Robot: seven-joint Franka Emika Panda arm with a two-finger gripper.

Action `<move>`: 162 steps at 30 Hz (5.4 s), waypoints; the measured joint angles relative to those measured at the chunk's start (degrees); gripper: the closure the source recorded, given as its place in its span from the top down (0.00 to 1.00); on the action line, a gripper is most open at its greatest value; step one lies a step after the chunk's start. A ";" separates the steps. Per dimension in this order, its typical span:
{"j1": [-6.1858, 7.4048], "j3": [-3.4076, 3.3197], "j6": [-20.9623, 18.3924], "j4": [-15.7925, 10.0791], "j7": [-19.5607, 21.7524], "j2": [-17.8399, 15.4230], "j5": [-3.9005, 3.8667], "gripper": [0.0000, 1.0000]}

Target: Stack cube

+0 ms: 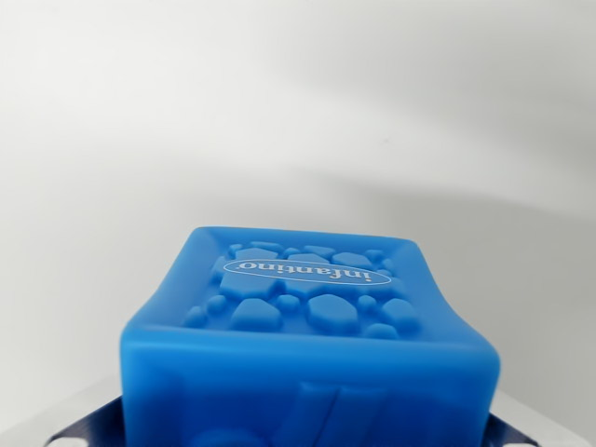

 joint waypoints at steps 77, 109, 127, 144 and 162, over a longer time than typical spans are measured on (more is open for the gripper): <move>16.04 -0.56 -3.47 1.40 32.65 -2.08 -0.07 0.00; 22.04 -0.65 -6.03 4.58 45.62 -1.57 -0.11 0.00; 25.05 -0.67 -7.62 6.98 52.41 -0.68 -0.12 0.00; 27.76 -0.68 -9.24 9.66 58.64 0.32 -0.12 0.00; 29.18 -0.68 -7.98 11.29 61.84 3.79 -0.10 0.00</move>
